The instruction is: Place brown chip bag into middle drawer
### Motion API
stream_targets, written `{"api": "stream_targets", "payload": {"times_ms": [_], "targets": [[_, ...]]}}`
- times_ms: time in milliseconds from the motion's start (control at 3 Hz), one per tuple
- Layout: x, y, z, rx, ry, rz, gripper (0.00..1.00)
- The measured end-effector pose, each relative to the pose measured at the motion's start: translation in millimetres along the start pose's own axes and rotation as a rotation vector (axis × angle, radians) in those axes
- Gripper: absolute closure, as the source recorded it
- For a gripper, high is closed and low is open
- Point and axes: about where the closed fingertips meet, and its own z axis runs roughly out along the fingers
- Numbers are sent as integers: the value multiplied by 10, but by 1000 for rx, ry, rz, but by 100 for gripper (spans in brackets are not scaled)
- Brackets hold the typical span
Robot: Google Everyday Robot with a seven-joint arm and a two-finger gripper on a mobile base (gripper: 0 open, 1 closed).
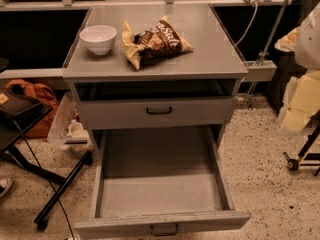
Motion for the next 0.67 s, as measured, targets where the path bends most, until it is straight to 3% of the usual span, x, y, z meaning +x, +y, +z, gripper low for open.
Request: {"api": "stream_targets", "payload": {"times_ms": [333, 667], "targets": [[0, 0, 0, 0, 0, 0, 0], [-69, -120, 97, 44, -40, 54, 0]]}}
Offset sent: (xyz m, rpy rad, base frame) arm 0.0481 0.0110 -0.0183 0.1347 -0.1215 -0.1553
